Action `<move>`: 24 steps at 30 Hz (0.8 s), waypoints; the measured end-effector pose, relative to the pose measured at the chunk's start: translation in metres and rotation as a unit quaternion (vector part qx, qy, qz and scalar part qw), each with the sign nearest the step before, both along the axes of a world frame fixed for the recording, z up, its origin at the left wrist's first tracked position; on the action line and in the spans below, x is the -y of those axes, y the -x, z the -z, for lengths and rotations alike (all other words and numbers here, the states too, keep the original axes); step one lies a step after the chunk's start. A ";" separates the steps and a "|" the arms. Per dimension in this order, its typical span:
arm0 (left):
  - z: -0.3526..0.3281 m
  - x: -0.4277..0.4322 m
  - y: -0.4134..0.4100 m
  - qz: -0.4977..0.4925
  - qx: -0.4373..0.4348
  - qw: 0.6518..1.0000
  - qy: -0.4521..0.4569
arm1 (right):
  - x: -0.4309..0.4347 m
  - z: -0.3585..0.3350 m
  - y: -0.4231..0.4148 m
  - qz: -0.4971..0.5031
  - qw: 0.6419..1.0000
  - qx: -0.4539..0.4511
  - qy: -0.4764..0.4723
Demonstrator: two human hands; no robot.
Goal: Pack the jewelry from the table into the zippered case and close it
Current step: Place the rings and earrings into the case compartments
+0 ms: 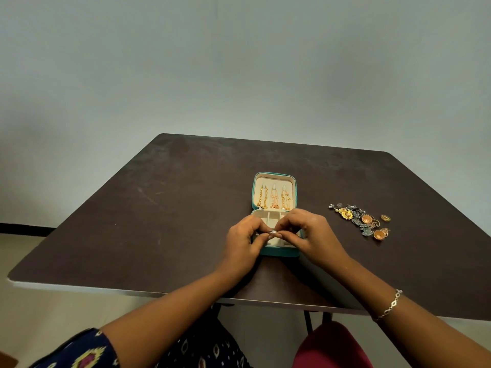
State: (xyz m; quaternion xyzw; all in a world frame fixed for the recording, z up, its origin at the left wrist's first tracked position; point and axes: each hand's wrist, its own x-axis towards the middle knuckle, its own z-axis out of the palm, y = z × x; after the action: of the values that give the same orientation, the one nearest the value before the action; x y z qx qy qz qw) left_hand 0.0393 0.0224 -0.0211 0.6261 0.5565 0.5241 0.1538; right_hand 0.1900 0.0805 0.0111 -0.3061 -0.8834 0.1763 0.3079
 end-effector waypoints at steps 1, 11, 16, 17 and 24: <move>0.000 0.000 0.000 0.002 0.000 1.000 -0.001 | 0.000 -0.001 0.000 0.001 1.000 0.008 -0.008; -0.003 0.002 -0.002 0.010 -0.029 0.999 0.012 | -0.034 -0.017 -0.014 0.120 0.987 0.098 -0.046; -0.004 0.003 -0.001 0.009 -0.038 0.999 0.014 | -0.036 -0.016 -0.009 0.118 0.983 0.137 -0.035; -0.003 0.002 -0.001 0.009 -0.038 0.999 0.012 | -0.036 -0.015 -0.008 0.118 0.982 0.142 -0.035; -0.003 0.002 -0.001 0.012 -0.036 0.999 0.014 | -0.034 -0.008 -0.005 0.112 0.980 0.164 -0.031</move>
State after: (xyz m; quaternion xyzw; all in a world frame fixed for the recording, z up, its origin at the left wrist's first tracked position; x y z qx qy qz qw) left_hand 0.0408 0.0207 -0.0181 0.6489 0.5615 0.4914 0.1489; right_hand 0.1948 0.1150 0.0191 -0.4179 -0.8871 0.0605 0.1864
